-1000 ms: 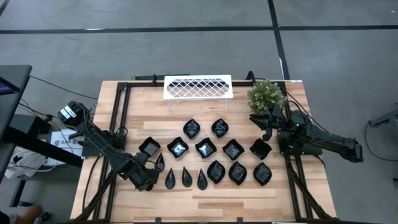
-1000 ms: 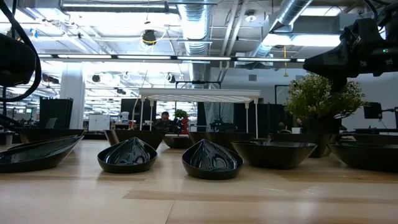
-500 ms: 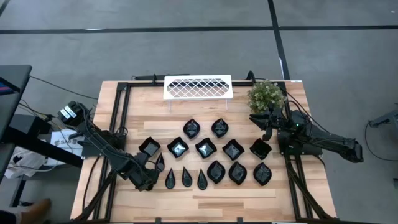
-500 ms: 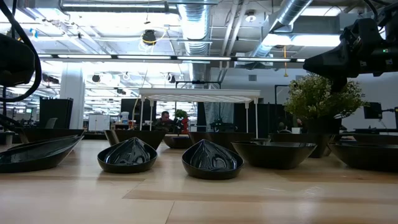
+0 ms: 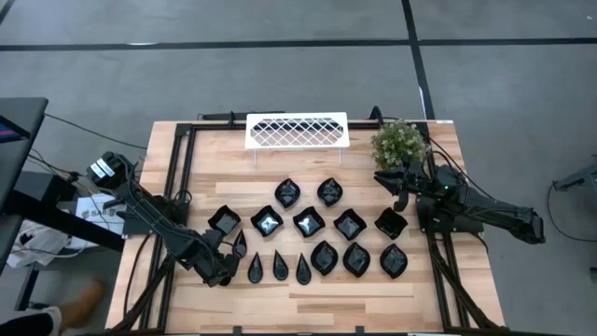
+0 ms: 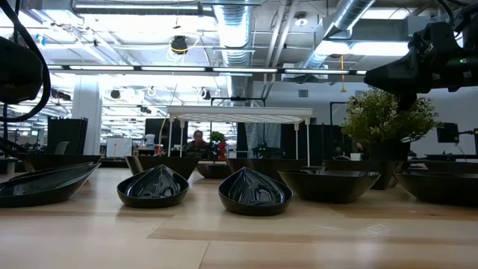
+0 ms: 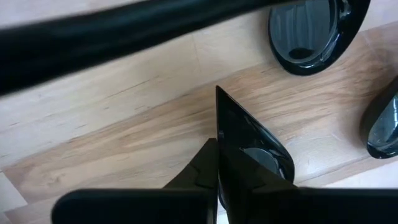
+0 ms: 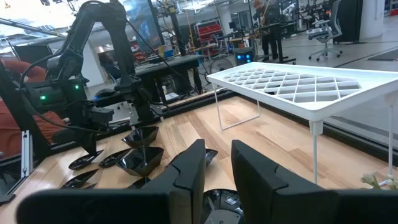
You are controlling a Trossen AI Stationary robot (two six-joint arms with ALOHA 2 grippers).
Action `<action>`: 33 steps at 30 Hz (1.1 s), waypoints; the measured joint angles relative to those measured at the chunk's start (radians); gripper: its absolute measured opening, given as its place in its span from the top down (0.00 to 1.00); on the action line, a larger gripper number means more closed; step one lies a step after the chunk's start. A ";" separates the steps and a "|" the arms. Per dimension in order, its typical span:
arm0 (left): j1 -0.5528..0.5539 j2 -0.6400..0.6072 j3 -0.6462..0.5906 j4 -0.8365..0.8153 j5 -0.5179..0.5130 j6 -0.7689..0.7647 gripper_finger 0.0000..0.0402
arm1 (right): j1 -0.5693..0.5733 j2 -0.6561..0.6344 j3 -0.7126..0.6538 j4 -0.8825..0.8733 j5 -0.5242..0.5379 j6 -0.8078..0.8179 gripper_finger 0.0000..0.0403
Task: Pick & Place Mini shaped plates
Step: Put the drop shaped plate on the shelf
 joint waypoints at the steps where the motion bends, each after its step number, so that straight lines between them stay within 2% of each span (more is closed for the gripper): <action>1: 0.000 0.000 0.000 0.000 0.000 0.000 0.98 | 0.000 0.000 0.000 0.000 0.000 0.000 0.82; 11: 0.000 -0.023 0.000 -0.001 0.000 0.005 0.99 | 0.000 0.000 0.000 0.000 0.000 0.000 0.82; 20: 0.000 -0.172 0.000 0.000 -0.002 0.141 0.99 | 0.000 0.000 0.000 0.000 0.000 0.000 0.82; 27: 0.028 -0.292 0.000 0.005 -0.154 0.225 0.99 | 0.000 0.000 0.000 0.000 0.000 0.000 0.82; 30: 0.080 -0.313 0.000 0.011 -0.202 0.267 0.99 | 0.000 0.000 0.000 0.000 0.000 0.000 0.82; 33: 0.163 -0.316 0.015 0.018 -0.219 0.374 0.99 | 0.000 0.000 0.000 0.000 0.000 0.000 0.82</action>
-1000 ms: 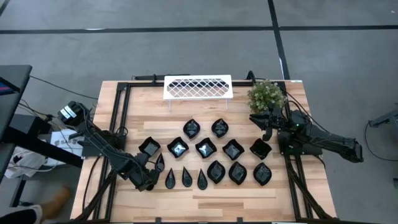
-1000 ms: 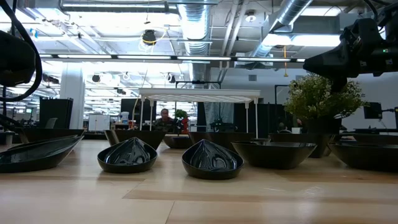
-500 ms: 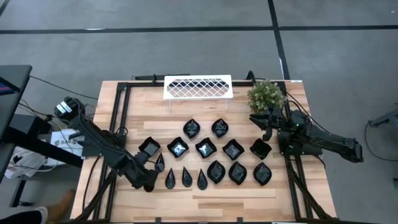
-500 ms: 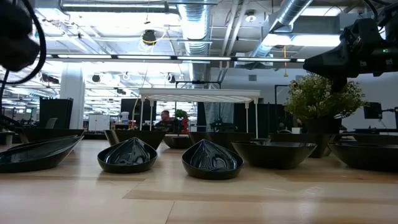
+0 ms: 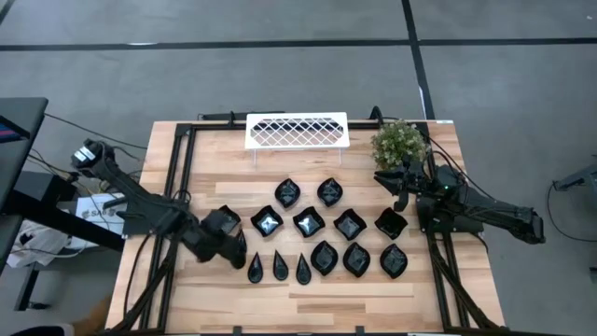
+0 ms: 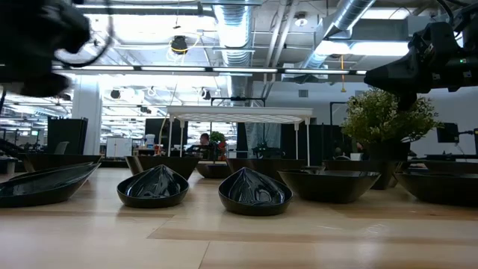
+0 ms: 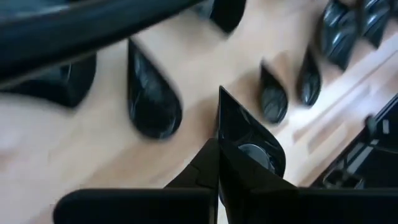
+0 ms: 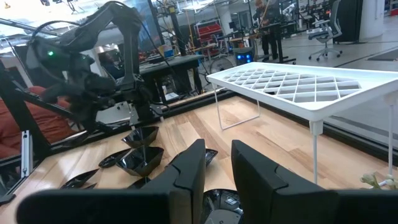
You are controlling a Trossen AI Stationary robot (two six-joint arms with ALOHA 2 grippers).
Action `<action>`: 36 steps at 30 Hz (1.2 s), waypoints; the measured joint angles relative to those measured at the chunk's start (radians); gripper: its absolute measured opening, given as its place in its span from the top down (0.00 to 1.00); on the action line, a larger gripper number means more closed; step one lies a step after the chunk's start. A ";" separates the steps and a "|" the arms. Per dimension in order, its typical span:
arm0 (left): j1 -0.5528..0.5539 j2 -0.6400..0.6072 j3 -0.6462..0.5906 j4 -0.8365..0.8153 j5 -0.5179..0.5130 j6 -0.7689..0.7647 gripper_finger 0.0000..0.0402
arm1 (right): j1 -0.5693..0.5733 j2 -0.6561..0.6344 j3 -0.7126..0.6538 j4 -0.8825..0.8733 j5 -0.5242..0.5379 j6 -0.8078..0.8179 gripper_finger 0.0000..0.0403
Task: Pick & Place Mini shaped plates
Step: Put the drop shaped plate on the shelf
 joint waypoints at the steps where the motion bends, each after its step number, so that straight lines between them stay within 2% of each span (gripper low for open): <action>1: 0.032 0.000 0.007 0.002 -0.002 0.044 0.99 | 0.000 0.000 0.000 0.000 0.000 0.000 0.82; 15: 0.523 0.000 0.173 0.009 -0.008 0.594 0.99 | 0.000 0.000 0.000 0.000 0.000 0.000 0.82; 25: 0.818 0.000 0.269 0.009 0.018 0.860 0.99 | 0.000 0.000 0.000 0.000 0.000 0.000 0.82; 29: 0.934 0.000 0.308 0.010 0.059 0.965 0.99 | 0.000 0.000 0.000 0.000 0.000 0.000 0.82; 36: 1.081 0.008 0.370 0.018 0.102 1.104 0.99 | 0.000 0.000 0.000 0.000 0.000 0.000 0.82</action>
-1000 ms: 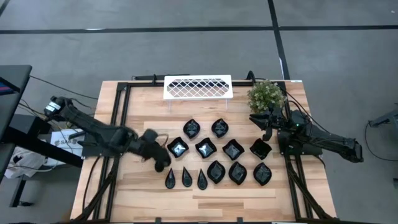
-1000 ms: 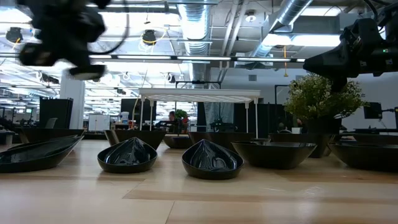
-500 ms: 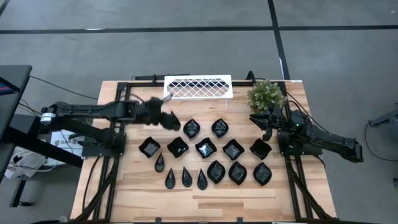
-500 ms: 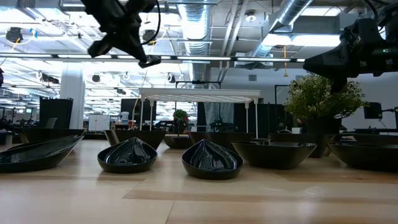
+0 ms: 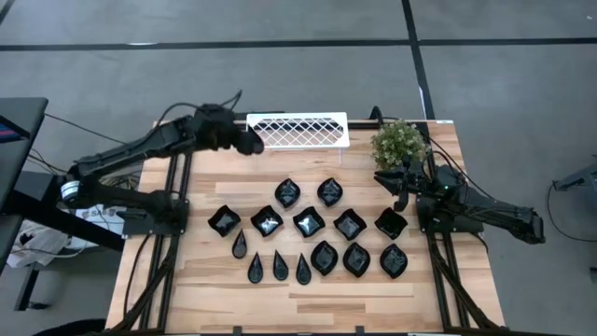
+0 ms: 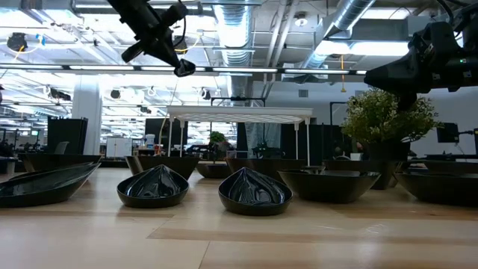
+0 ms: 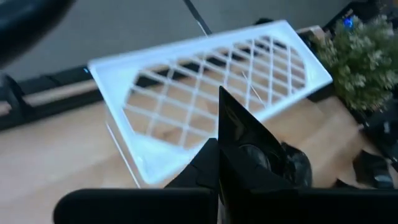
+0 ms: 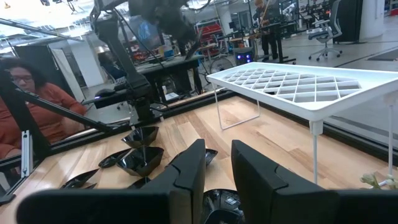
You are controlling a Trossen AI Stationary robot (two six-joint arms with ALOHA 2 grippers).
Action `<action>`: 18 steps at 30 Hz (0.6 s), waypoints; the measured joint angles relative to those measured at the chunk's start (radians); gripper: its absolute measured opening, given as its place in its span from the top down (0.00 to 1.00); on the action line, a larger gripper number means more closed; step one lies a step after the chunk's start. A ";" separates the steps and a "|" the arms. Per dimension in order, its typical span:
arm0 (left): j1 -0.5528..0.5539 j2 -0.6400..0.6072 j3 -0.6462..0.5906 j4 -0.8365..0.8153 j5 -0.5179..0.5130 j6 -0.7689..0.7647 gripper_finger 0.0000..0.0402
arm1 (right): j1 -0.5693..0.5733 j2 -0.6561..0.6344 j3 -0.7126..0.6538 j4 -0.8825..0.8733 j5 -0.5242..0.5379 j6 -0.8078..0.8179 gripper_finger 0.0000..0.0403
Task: Pick & Place Mini shaped plates
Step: Put the drop shaped plate on the shelf
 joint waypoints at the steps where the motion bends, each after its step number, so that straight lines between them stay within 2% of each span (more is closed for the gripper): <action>1: 0.013 0.009 0.012 0.004 0.000 0.019 0.99 | 0.000 0.000 0.000 0.000 0.000 0.000 0.82; 10: 0.088 0.215 0.204 0.006 0.041 0.213 0.99 | 0.000 0.000 0.000 0.000 0.003 0.000 0.82; 18: 0.193 0.330 0.309 -0.057 0.140 0.219 0.99 | 0.000 0.000 0.000 0.000 0.002 0.001 0.82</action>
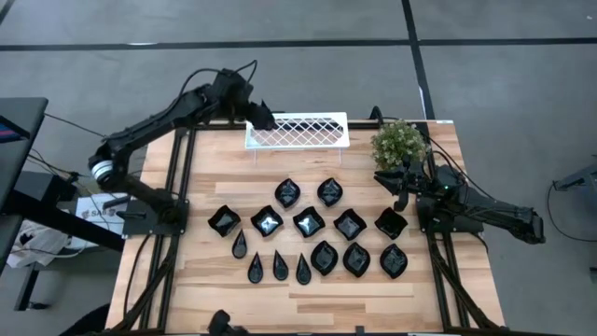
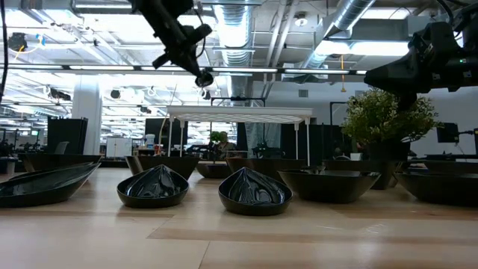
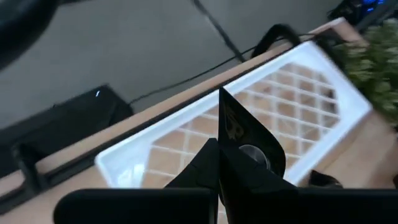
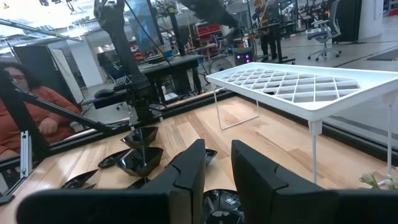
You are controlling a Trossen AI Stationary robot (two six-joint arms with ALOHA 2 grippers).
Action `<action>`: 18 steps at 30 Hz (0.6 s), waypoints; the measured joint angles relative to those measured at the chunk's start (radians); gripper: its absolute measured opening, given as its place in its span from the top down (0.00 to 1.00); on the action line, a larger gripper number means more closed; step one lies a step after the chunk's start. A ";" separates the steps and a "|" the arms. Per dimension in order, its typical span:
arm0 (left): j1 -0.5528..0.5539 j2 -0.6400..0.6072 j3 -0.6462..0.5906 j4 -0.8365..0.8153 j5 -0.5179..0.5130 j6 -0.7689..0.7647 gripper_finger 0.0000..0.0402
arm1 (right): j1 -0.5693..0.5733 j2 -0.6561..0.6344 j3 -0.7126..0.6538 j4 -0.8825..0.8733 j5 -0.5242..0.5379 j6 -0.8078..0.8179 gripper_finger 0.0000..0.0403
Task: Pick & Place Mini shaped plates
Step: Put the drop shaped plate on the shelf
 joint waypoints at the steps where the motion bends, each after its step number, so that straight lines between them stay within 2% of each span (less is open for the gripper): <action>1: 0.010 0.008 0.000 -0.017 -0.001 -0.004 0.99 | 0.000 0.000 0.000 0.000 0.000 0.000 0.82; 5: 0.029 0.043 0.000 -0.073 0.009 -0.024 0.99 | 0.000 0.000 0.000 0.000 0.001 0.000 0.82; 11: 0.030 0.089 0.000 -0.076 0.058 -0.059 0.99 | 0.000 0.000 0.000 0.000 0.001 0.000 0.82; 18: 0.036 0.110 0.000 -0.113 0.063 -0.061 0.99 | 0.000 0.000 0.000 0.000 0.001 0.000 0.82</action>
